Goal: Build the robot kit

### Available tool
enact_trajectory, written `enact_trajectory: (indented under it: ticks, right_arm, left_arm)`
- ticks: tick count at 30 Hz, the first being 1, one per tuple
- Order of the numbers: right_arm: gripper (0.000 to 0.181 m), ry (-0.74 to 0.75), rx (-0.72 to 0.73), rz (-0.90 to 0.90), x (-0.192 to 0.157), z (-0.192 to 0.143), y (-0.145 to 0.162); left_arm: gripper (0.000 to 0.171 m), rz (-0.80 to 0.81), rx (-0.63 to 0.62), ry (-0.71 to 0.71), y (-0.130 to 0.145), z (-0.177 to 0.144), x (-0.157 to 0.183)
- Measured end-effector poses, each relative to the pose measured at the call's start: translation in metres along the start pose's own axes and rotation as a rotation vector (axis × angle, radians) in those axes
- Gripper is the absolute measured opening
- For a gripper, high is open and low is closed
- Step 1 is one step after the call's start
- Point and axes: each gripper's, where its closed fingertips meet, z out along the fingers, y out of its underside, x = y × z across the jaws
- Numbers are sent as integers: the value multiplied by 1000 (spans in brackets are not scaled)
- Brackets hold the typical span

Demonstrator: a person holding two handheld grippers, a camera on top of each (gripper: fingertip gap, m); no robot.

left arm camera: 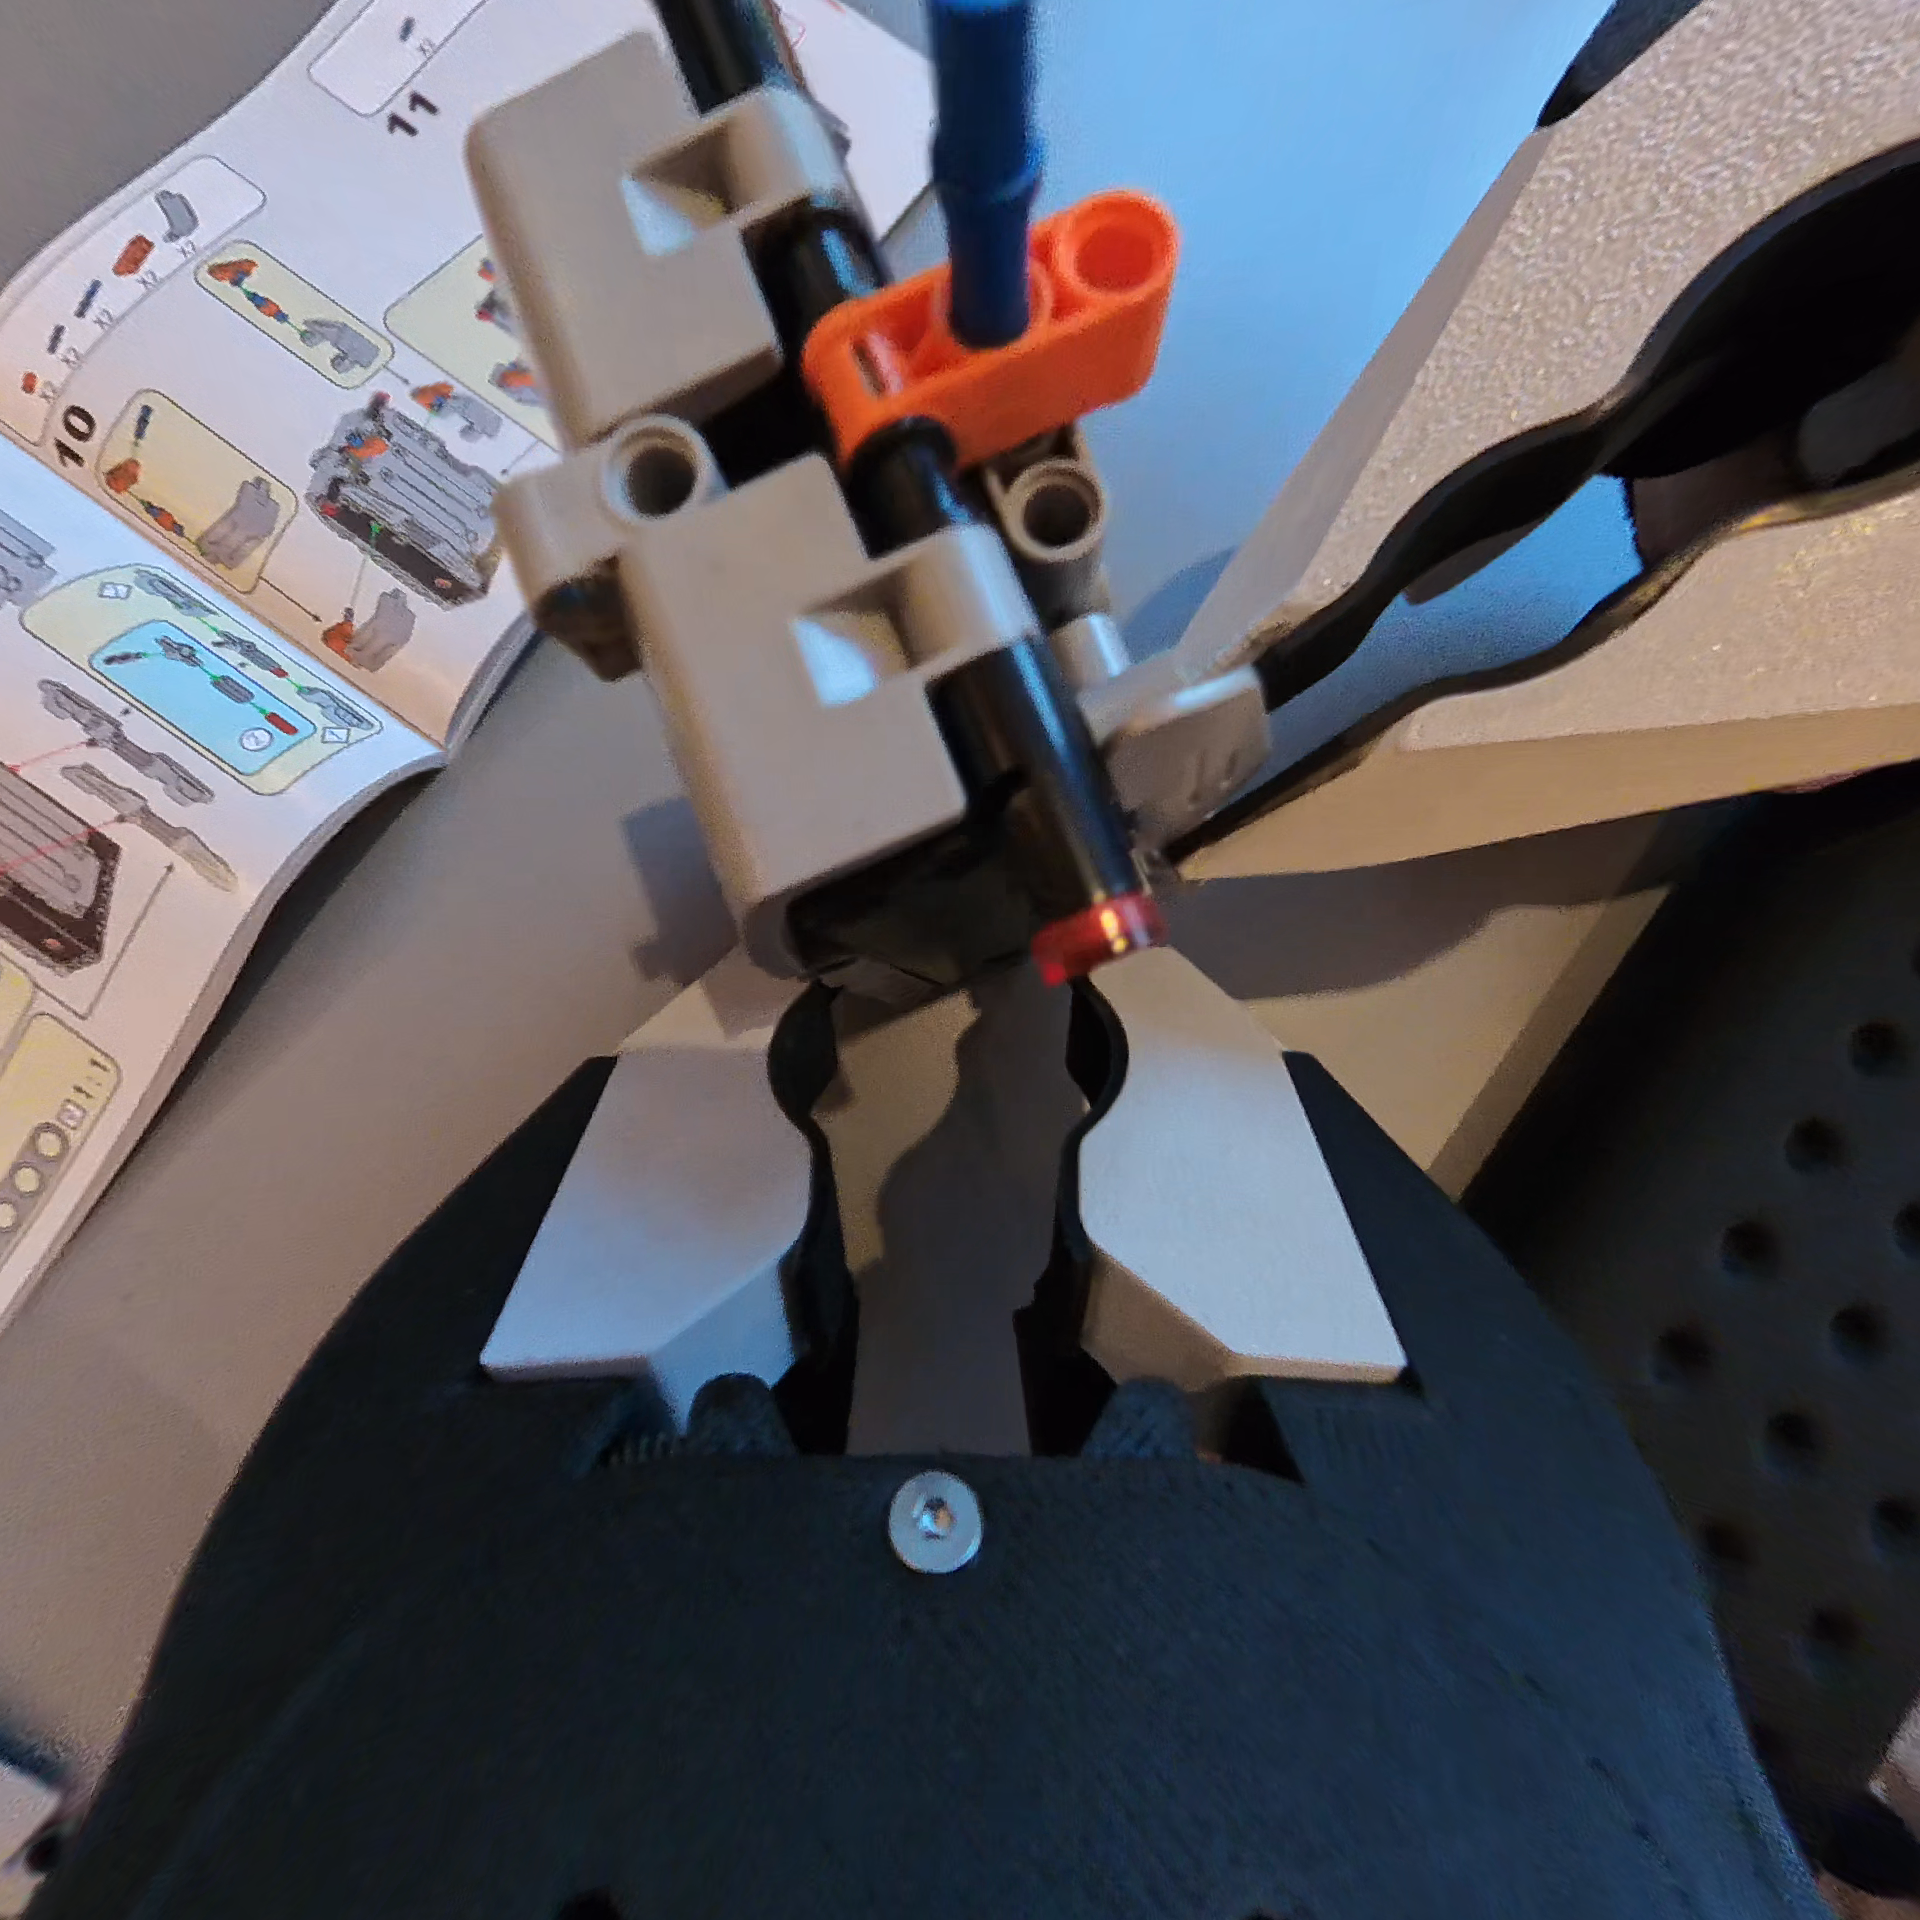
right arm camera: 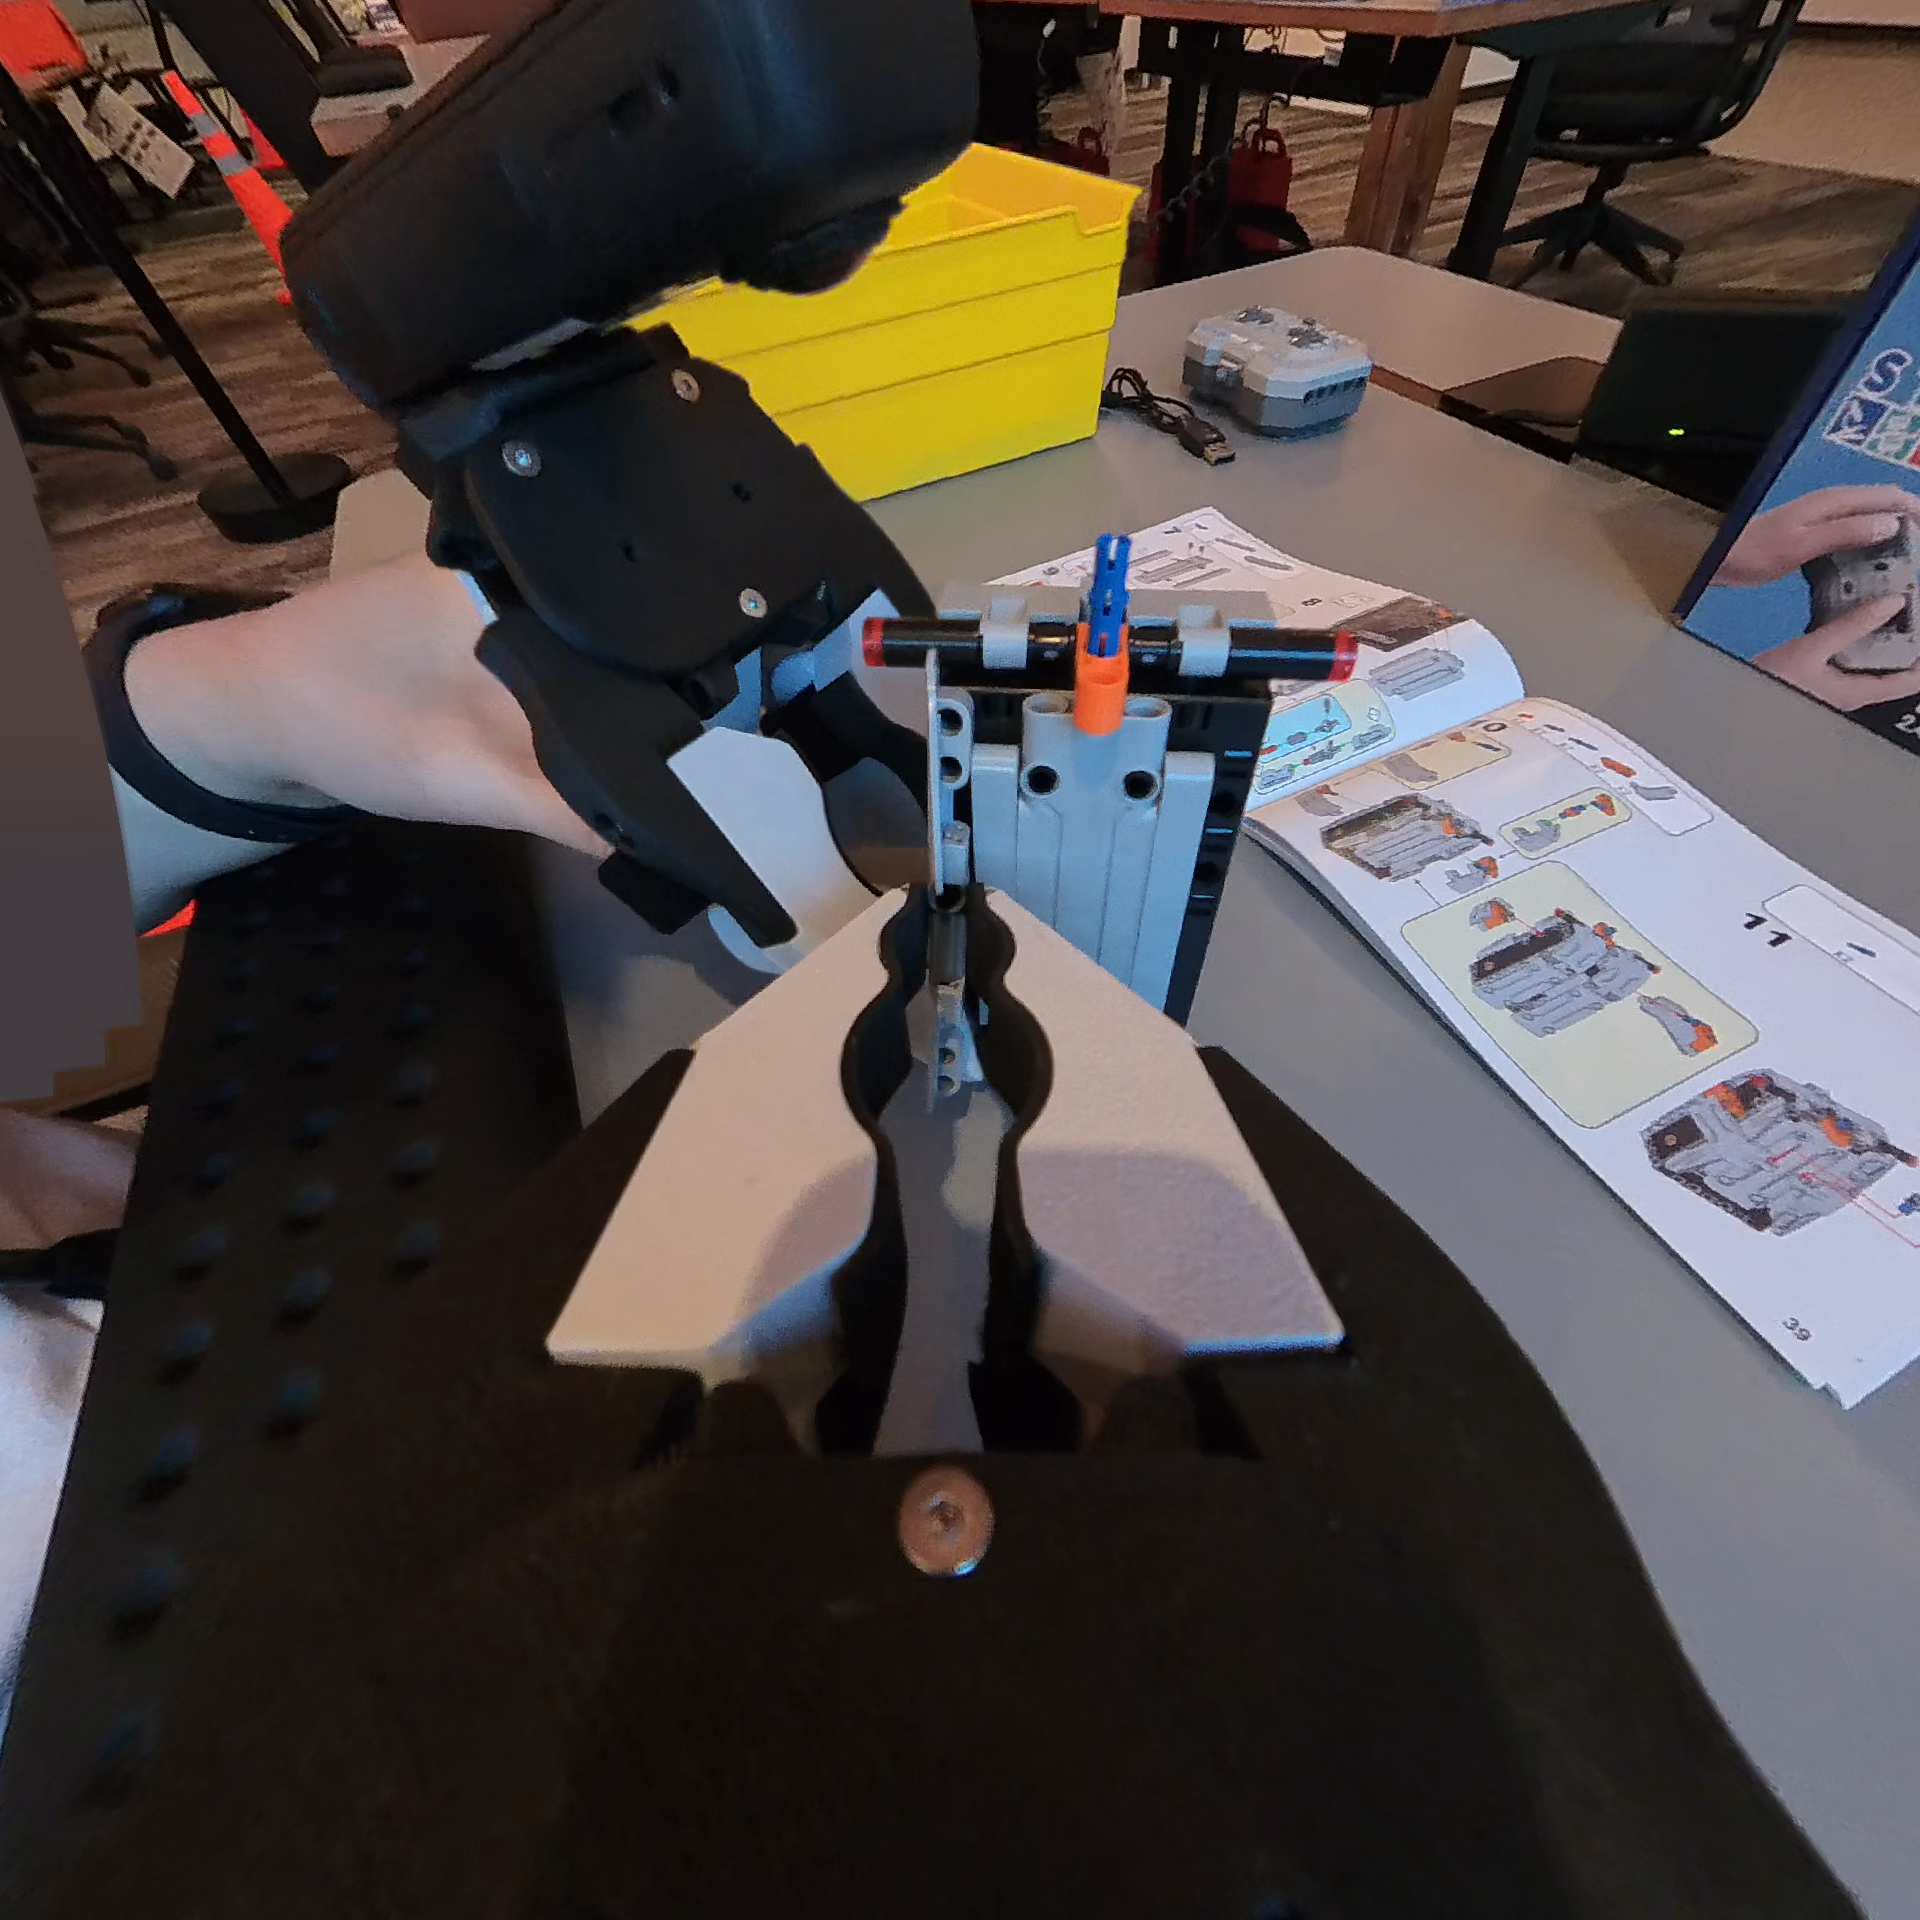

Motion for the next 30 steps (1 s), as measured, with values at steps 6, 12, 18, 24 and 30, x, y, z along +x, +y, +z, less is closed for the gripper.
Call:
enact_trajectory:
  ticks: [6,12,18,24,30]
  right_arm:
    - [5,12,-2,-45,-3,0,4]
    - [5,23,1,-55,-2,0,4]
    - [5,21,3,-58,-4,2,3]
    - [5,23,1,-63,-4,4,2]
    - [5,28,-1,-78,-5,5,1]
  left_arm:
    - [43,64,20,-61,-1,-4,0]
    - [53,85,73,-28,-2,-13,5]
    - [58,155,121,-16,2,-23,5]
    - [37,171,143,-30,16,-36,-6]
    - [42,133,336,113,-8,-63,-9]
